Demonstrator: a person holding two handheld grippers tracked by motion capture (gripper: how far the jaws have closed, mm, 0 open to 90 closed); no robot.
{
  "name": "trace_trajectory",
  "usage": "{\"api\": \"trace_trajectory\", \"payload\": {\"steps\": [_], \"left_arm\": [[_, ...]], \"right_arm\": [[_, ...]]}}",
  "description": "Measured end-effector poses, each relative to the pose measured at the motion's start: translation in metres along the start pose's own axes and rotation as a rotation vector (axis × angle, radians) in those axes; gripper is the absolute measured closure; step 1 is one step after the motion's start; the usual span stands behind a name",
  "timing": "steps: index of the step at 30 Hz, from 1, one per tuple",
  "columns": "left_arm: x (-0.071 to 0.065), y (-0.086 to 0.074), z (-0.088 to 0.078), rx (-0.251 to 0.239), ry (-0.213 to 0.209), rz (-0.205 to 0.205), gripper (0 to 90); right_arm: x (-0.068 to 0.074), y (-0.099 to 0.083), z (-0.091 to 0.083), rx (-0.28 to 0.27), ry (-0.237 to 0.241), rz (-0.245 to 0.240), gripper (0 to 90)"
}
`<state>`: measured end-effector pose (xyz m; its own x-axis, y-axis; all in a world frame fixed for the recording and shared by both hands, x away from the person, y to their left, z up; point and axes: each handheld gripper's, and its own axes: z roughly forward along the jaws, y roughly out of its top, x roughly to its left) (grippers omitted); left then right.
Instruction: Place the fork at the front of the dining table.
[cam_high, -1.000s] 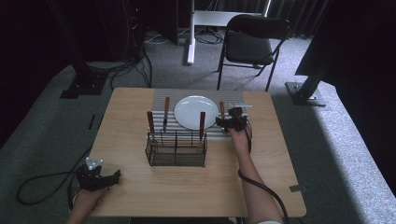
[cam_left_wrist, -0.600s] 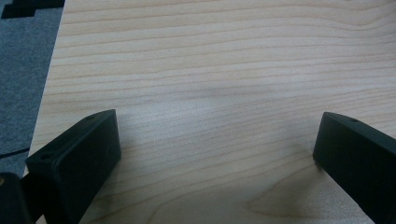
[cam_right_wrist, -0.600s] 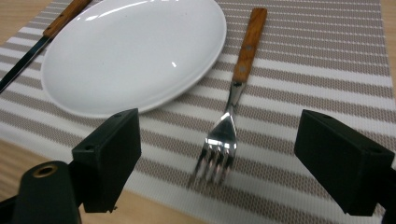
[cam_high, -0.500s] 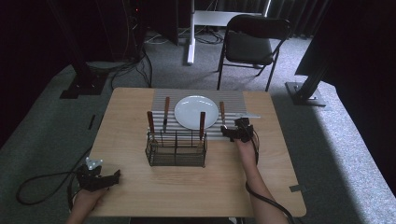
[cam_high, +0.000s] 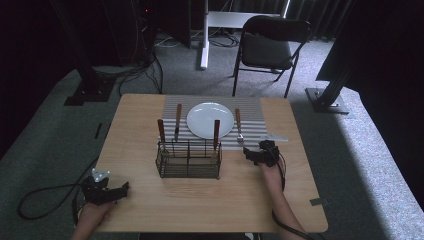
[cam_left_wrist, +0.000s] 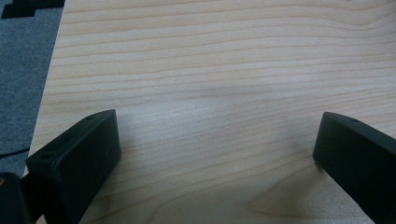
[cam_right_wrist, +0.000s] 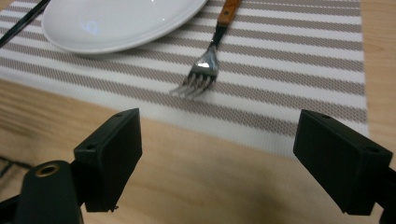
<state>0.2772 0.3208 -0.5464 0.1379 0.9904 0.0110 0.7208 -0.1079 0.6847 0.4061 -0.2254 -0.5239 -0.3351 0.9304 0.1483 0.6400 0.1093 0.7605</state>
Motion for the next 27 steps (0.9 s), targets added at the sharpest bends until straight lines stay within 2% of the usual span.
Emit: {"api": "trace_trajectory", "payload": {"steps": [6, 9, 13, 17, 24, 27], "left_arm": [[0.000, 0.000, 0.000, 0.000, 0.000, 0.001, 0.6], [0.000, 0.000, 0.000, 0.000, 0.000, 0.000, 0.6], [0.000, 0.000, 0.000, 0.000, 0.000, 0.000, 0.6], [0.000, 0.000, 0.000, 0.000, 0.000, 0.000, 0.6], [0.000, 0.000, 0.000, 0.000, 0.000, 0.000, 0.6], [0.000, 0.000, 0.000, 0.000, 0.000, 0.000, 0.6]], "right_arm": [[-0.001, -0.017, -0.012, 0.006, -0.003, -0.036, 14.9], [-0.001, -0.028, -0.020, -0.002, -0.004, -0.015, 14.9], [-0.001, -0.041, -0.028, 0.011, -0.003, -0.027, 14.9], [0.000, -0.052, -0.040, -0.008, 0.007, -0.029, 14.8], [-0.002, -0.067, -0.056, -0.005, -0.020, -0.046, 14.2], [-0.005, -0.071, -0.061, -0.013, -0.029, -0.038, 14.2]]}}
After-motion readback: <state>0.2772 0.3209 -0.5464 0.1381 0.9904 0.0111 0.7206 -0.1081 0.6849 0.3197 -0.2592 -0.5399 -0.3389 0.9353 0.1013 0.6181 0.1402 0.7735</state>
